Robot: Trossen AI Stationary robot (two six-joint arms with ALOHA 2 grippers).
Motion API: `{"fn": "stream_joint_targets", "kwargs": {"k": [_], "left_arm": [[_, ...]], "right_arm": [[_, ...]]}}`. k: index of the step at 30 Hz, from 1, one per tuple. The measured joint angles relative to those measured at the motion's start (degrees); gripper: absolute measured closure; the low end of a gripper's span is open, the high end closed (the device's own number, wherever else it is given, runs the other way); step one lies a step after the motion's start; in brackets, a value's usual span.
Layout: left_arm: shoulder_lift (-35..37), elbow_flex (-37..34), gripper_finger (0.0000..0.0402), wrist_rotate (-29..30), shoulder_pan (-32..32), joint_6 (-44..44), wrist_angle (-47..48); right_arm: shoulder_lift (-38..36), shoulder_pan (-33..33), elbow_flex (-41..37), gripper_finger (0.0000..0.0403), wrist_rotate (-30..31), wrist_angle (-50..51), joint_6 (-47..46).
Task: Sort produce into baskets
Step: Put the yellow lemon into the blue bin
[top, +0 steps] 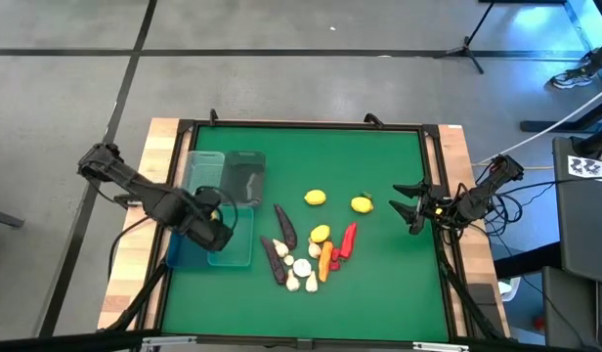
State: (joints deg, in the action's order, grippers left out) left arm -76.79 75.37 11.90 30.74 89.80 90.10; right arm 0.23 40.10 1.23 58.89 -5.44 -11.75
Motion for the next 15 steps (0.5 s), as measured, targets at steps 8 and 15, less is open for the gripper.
{"fn": "stream_joint_targets", "kwargs": {"k": [8,15], "left_arm": [[-0.43,-0.04,0.0210,0.09,11.42,15.81,-0.06],[-0.59,-8.04,0.0210,-7.79,19.14,28.11,-0.77]], "right_arm": [[0.00,0.00,0.00,0.0123,0.00,-0.01,-0.28],[0.00,0.02,0.00,0.0123,0.00,-0.01,-0.69]]}}
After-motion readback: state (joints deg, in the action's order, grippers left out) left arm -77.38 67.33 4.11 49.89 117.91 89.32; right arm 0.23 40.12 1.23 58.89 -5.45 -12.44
